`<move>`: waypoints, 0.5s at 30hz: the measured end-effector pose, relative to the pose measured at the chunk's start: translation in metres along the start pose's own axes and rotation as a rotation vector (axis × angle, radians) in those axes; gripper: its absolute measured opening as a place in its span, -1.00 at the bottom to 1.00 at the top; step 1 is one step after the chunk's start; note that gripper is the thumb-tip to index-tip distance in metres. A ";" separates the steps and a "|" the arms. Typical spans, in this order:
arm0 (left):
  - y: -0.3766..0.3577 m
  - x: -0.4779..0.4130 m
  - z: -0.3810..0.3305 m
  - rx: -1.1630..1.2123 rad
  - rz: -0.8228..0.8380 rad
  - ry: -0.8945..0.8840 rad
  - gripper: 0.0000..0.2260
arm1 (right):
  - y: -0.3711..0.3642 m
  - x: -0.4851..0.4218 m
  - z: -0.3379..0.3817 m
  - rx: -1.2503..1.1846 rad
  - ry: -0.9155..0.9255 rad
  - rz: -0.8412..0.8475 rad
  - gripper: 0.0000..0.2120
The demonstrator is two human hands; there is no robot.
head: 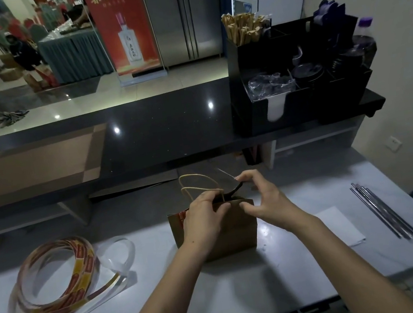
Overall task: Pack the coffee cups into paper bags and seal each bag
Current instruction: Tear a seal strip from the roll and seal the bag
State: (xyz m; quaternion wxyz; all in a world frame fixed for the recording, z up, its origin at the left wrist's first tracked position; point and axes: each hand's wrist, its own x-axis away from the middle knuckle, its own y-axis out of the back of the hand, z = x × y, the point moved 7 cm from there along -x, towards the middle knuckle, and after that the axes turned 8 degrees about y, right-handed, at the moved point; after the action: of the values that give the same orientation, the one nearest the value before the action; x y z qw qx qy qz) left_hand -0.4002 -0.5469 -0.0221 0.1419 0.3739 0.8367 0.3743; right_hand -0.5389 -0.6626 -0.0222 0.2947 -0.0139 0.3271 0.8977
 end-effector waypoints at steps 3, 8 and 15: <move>-0.003 -0.003 0.002 0.025 -0.006 0.031 -0.68 | 0.001 -0.002 -0.008 0.016 -0.001 -0.052 -0.49; -0.009 -0.005 0.008 0.107 0.022 0.104 -0.75 | -0.001 -0.005 -0.013 0.001 0.006 -0.067 -0.52; -0.014 -0.006 0.013 0.110 -0.010 0.094 -0.81 | -0.005 -0.006 -0.019 0.035 0.014 -0.096 -0.51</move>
State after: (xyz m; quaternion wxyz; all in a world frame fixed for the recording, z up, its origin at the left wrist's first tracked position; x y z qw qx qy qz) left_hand -0.3968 -0.5510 -0.0411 0.0836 0.3588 0.8636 0.3441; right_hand -0.5345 -0.6740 -0.0392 0.3354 -0.0305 0.3437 0.8766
